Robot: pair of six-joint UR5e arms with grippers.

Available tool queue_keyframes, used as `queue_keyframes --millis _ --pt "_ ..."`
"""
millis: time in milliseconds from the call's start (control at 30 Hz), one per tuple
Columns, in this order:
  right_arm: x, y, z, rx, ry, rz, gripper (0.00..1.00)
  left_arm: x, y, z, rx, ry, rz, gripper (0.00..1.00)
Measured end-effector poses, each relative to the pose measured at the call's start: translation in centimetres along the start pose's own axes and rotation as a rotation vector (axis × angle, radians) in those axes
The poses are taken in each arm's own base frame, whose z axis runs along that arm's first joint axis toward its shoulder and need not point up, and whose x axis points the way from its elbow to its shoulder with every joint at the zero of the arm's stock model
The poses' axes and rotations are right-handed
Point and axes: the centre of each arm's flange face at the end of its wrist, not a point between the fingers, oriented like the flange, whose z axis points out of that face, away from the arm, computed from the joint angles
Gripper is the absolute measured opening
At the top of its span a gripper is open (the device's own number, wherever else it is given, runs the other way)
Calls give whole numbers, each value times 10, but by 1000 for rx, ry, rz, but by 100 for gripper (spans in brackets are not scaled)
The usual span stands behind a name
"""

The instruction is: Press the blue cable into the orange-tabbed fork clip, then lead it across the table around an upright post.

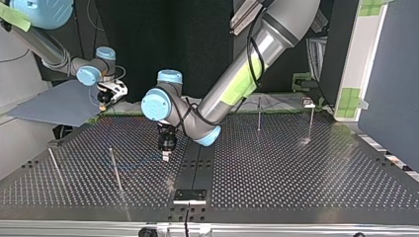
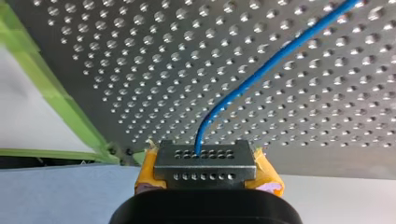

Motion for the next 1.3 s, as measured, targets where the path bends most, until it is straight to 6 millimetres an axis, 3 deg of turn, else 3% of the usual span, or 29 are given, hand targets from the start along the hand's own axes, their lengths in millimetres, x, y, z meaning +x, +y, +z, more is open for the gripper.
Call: queue_keyframes --millis 300,600,1300 --pt "-29 16 8 -14 -4 2 0 0 0 0 -4 0 0 75" --pt "-28 33 16 -31 38 7 0 0 1 0 -12 0 0 75" --pt "-47 34 29 11 58 -5 0 4 1 -6 -13 38 -7 75"
